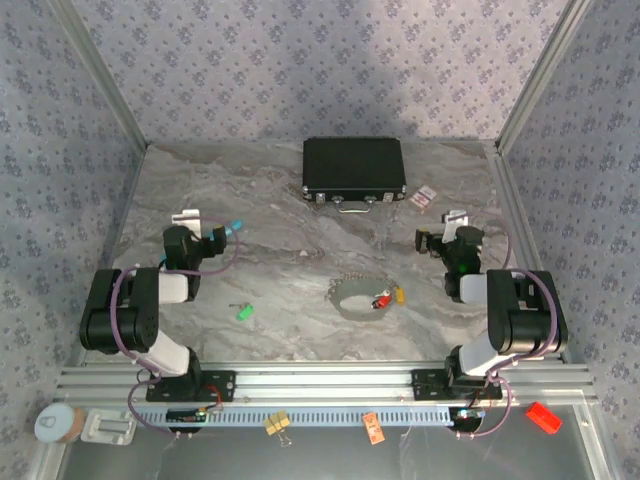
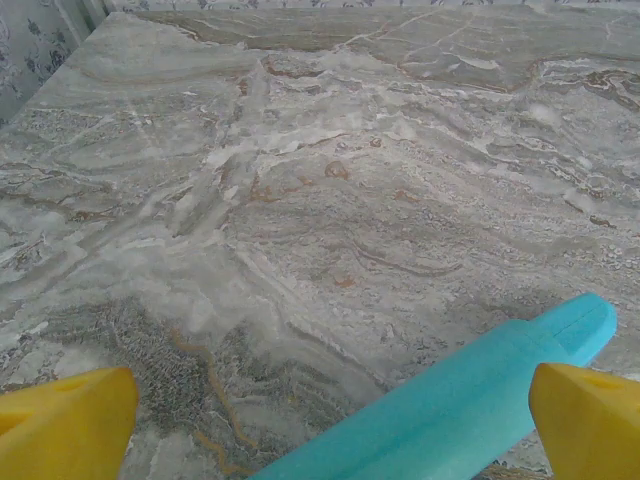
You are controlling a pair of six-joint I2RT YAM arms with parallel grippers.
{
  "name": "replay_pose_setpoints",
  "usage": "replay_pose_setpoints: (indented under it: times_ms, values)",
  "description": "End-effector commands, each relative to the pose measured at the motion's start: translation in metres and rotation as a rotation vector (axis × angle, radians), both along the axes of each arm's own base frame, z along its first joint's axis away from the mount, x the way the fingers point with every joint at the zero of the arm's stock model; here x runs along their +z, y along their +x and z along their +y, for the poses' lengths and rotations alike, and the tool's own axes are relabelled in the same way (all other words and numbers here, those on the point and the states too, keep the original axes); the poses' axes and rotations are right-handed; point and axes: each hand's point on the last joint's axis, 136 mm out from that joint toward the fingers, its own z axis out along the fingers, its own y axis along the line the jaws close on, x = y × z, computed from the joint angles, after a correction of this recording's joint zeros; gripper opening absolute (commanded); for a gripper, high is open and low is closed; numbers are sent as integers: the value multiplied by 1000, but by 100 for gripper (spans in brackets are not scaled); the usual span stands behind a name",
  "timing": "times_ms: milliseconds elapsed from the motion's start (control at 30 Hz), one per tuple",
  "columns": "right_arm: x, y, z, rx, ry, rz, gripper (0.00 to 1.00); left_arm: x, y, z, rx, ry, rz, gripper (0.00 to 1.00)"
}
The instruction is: Put the keys on the keyring
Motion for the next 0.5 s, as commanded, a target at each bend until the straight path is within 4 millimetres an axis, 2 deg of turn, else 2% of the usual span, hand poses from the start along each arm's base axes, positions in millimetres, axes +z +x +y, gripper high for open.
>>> replay_pose_setpoints:
  times_ms: [0, 467]
  values:
    - [6, 7, -3, -19, 1, -13, 99, 8, 6, -2, -10, -15, -24, 100]
    - [6, 7, -4, -20, 0, -12, 99, 7, 6, -2, -15, -25, -23, 100]
